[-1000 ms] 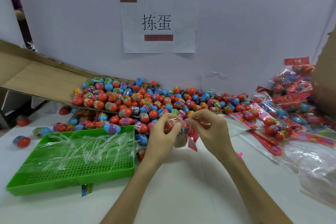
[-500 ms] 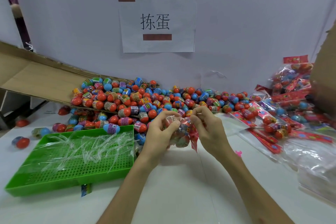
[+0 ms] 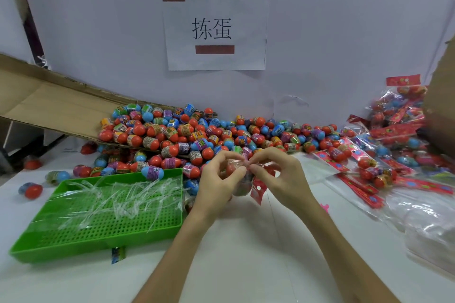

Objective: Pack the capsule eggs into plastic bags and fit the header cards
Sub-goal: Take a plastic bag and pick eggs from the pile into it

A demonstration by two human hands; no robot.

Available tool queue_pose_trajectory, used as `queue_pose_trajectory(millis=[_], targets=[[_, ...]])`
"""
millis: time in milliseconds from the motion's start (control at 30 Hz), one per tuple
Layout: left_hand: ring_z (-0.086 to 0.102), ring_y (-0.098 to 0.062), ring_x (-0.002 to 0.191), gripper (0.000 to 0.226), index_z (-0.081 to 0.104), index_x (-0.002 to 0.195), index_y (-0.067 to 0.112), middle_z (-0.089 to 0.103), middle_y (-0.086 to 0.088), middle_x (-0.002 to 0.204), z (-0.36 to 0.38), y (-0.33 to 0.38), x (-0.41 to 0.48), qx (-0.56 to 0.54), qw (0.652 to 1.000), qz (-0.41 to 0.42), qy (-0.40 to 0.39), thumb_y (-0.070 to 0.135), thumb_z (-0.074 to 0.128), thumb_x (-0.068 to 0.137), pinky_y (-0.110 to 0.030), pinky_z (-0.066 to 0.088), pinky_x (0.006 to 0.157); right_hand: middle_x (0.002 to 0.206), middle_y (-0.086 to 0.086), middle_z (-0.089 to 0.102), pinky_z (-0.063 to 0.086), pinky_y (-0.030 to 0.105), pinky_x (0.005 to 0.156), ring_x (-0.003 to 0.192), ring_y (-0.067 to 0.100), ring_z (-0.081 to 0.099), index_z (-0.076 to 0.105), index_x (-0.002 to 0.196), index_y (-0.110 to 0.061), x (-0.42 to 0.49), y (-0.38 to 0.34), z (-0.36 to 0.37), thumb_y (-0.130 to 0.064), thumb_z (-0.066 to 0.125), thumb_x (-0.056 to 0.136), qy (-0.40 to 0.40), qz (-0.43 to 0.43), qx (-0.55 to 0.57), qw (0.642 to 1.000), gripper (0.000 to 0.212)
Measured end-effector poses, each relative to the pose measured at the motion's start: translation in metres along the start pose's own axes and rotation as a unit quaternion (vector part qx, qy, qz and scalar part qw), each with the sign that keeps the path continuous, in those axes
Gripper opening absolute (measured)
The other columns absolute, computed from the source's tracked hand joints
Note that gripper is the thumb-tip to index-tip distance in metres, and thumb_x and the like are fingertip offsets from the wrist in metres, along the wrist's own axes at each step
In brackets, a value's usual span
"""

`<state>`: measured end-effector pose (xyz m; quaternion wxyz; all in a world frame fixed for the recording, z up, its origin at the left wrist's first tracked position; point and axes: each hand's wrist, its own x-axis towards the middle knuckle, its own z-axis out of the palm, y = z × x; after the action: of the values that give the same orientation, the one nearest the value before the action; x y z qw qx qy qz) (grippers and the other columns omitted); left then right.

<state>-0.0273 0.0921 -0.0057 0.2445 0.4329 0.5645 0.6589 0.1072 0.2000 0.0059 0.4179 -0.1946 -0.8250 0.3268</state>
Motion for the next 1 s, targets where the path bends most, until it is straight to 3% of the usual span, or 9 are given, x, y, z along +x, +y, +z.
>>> queue_pose_trajectory(millis=[167, 367, 467, 533, 633, 733, 800, 900, 1000], targets=[[0.074, -0.017, 0.086, 0.026, 0.069, 0.108, 0.025, 0.076, -0.003, 0.099, 0.000, 0.003, -0.001, -0.035, 0.999, -0.016, -0.013, 0.003, 0.069, 0.094, -0.020, 0.054, 0.061, 0.087, -0.001, 0.070, 0.062, 0.035, 0.077, 0.087, 0.020, 0.070, 0.075, 0.089, -0.011, 0.001, -0.003, -0.003, -0.003, 0.075, 0.088, -0.006, 0.067, 0.088, 0.994, 0.008], [0.076, -0.023, 0.093, 0.030, 0.067, 0.113, 0.020, 0.075, -0.007, 0.108, -0.001, 0.006, 0.000, -0.056, 0.997, -0.027, -0.034, 0.000, 0.072, 0.092, -0.025, 0.058, 0.067, 0.087, 0.000, 0.068, 0.060, 0.028, 0.072, 0.086, 0.020, 0.068, 0.072, 0.087, -0.017, 0.000, -0.003, -0.002, -0.003, 0.072, 0.091, -0.015, 0.129, 0.161, 0.978, 0.014], [0.076, -0.027, 0.093, 0.028, 0.069, 0.111, 0.021, 0.077, -0.007, 0.104, -0.002, 0.004, 0.000, -0.060, 0.997, -0.042, -0.035, 0.004, 0.075, 0.090, -0.033, 0.062, 0.071, 0.089, 0.001, 0.067, 0.058, 0.025, 0.070, 0.085, 0.015, 0.068, 0.070, 0.089, -0.016, -0.001, -0.002, 0.000, -0.005, 0.069, 0.093, -0.020, 0.128, 0.169, 0.977, 0.012], [0.077, -0.028, 0.091, 0.023, 0.072, 0.107, 0.022, 0.078, -0.008, 0.098, -0.001, 0.005, -0.001, -0.050, 0.997, -0.046, -0.032, 0.018, 0.077, 0.085, -0.038, 0.064, 0.076, 0.086, -0.005, 0.067, 0.058, 0.024, 0.071, 0.085, 0.012, 0.068, 0.070, 0.090, -0.016, -0.001, -0.001, 0.000, -0.004, 0.067, 0.095, -0.025, 0.123, 0.178, 0.976, 0.013], [0.076, -0.019, 0.080, 0.012, 0.075, 0.095, 0.030, 0.077, -0.002, 0.086, 0.000, 0.005, -0.002, -0.021, 0.999, -0.027, -0.029, 0.028, 0.074, 0.082, -0.031, 0.061, 0.068, 0.083, -0.009, 0.067, 0.057, 0.023, 0.070, 0.082, 0.010, 0.067, 0.069, 0.089, -0.016, -0.001, 0.000, -0.002, -0.001, 0.066, 0.095, -0.030, 0.107, 0.174, 0.979, 0.016], [0.073, -0.017, 0.071, 0.006, 0.074, 0.087, 0.030, 0.074, 0.000, 0.076, 0.000, 0.005, -0.001, 0.002, 1.000, -0.011, -0.020, 0.027, 0.073, 0.082, -0.026, 0.057, 0.060, 0.083, -0.005, 0.068, 0.059, 0.026, 0.071, 0.083, 0.015, 0.067, 0.069, 0.088, -0.017, 0.000, 0.001, -0.001, 0.001, 0.066, 0.094, -0.037, 0.096, 0.147, 0.984, 0.019], [0.073, -0.021, 0.074, 0.006, 0.074, 0.086, 0.028, 0.074, -0.003, 0.077, -0.001, 0.003, -0.002, 0.015, 1.000, -0.008, -0.011, 0.025, 0.072, 0.081, -0.029, 0.060, 0.063, 0.086, -0.002, 0.069, 0.061, 0.034, 0.074, 0.087, 0.022, 0.067, 0.069, 0.091, -0.016, 0.000, 0.002, 0.001, -0.002, 0.068, 0.092, -0.037, 0.090, 0.130, 0.987, 0.014], [0.074, -0.018, 0.072, 0.010, 0.075, 0.088, 0.024, 0.074, -0.005, 0.077, -0.001, 0.002, -0.002, 0.024, 1.000, -0.005, -0.012, 0.015, 0.072, 0.086, -0.027, 0.060, 0.063, 0.088, -0.005, 0.070, 0.062, 0.037, 0.072, 0.087, 0.020, 0.068, 0.071, 0.092, -0.022, -0.001, 0.002, 0.004, -0.020, 0.074, 0.089, -0.032, 0.072, 0.102, 0.992, 0.005], [0.073, -0.014, 0.068, 0.014, 0.074, 0.090, 0.017, 0.072, -0.010, 0.076, 0.000, 0.003, -0.002, 0.020, 0.999, -0.007, -0.024, 0.003, 0.070, 0.091, -0.022, 0.057, 0.059, 0.083, -0.007, 0.071, 0.060, 0.037, 0.070, 0.082, 0.018, 0.067, 0.072, 0.085, -0.024, -0.002, 0.002, 0.008, -0.020, 0.077, 0.090, -0.014, 0.065, 0.085, 0.994, 0.008]])
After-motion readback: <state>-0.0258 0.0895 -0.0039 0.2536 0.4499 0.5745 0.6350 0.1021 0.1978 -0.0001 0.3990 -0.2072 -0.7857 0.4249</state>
